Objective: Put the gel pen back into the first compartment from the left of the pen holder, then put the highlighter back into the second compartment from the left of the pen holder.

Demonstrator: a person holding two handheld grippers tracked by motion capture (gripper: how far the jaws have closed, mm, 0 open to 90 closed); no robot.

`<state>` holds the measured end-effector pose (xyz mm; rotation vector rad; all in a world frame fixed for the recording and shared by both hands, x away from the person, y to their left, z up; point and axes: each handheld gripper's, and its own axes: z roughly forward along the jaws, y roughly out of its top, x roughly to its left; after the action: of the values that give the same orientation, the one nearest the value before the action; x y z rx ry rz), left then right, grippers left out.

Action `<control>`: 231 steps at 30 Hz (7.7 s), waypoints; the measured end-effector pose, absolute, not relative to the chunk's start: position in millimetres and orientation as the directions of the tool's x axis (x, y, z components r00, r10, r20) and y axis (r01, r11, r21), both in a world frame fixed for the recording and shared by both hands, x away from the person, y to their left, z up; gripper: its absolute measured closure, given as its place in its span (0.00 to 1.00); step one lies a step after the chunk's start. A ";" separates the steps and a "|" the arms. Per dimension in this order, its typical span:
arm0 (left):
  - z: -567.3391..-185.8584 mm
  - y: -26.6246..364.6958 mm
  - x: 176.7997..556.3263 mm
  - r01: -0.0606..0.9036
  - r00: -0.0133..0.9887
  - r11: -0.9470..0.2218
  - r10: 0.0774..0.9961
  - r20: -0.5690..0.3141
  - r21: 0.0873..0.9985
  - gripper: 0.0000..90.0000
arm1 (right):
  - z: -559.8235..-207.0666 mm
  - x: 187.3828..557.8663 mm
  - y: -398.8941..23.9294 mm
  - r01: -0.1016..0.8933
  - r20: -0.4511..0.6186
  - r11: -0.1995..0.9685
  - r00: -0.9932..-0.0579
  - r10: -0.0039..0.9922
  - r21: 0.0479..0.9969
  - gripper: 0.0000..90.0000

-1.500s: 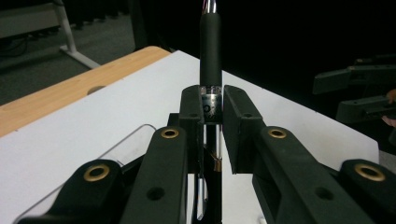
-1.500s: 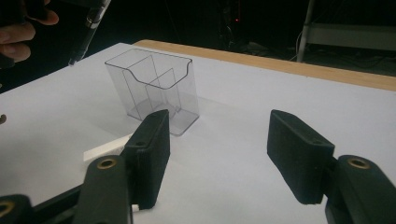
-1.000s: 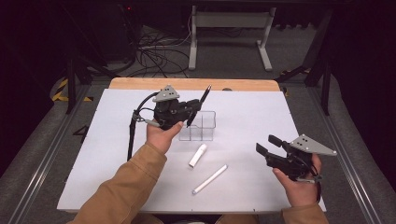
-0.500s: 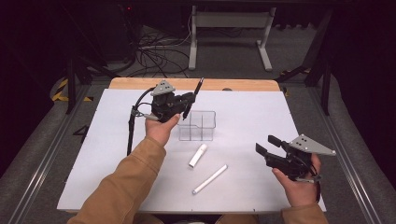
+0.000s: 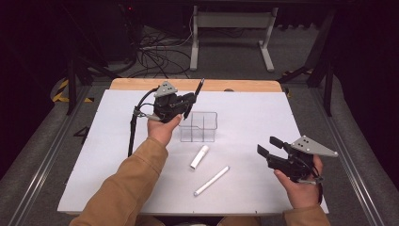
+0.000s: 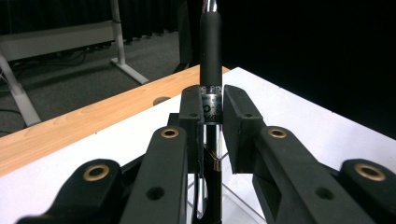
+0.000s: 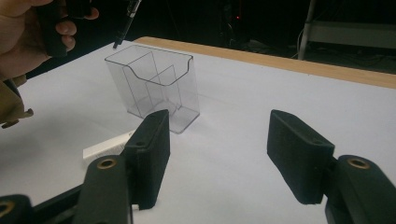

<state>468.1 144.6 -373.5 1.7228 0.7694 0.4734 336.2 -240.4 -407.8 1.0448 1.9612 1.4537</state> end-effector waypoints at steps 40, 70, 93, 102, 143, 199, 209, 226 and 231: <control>-416.3 151.7 470.3 0.271 0.741 -0.233 0.669 -0.048 0.934 0.88 | -408.1 336.2 -238.7 0.294 0.060 0.151 -0.603 0.796 0.944 0.45; -374.8 153.4 423.0 0.235 0.721 -0.269 0.692 0.018 0.934 0.24 | -406.8 335.3 -238.3 0.288 0.060 0.148 -0.603 0.796 0.946 0.45; -357.4 135.4 386.2 0.348 0.799 -0.342 0.596 -0.085 0.873 0.17 | -406.2 334.9 -237.7 0.289 0.064 0.144 -0.605 0.794 0.946 0.45; -363.6 115.2 376.2 0.360 0.818 -0.433 0.573 -0.056 0.826 0.18 | -405.8 334.7 -236.9 0.289 0.067 0.142 -0.607 0.792 0.947 0.45; -435.8 59.0 357.9 0.449 0.858 -0.610 0.498 -0.124 0.653 0.23 | -409.0 334.9 -233.3 0.293 0.063 0.161 -0.628 0.775 0.942 0.45; -467.3 25.9 355.6 0.518 0.816 -0.687 0.576 -0.053 0.510 0.72 | -409.8 334.5 -231.4 0.297 0.056 0.173 -0.630 0.775 0.939 0.45; -470.7 23.5 354.9 0.523 0.802 -0.682 0.597 -0.024 0.512 0.79 | -409.8 334.4 -231.3 0.297 0.058 0.173 -0.632 0.773 0.939 0.45; -469.6 23.2 353.5 0.538 0.788 -0.664 0.616 -0.029 0.520 0.87 | -409.9 334.4 -231.0 0.298 0.057 0.176 -0.633 0.772 0.938 0.45; -461.4 28.1 352.5 0.509 0.801 -0.660 0.598 -0.024 0.553 0.87 | -409.8 334.3 -231.1 0.297 0.056 0.175 -0.634 0.771 0.939 0.45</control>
<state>352.5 28.1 -461.4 2.4364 0.8184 0.2150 334.3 -231.1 -409.8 1.0049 2.0227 1.4595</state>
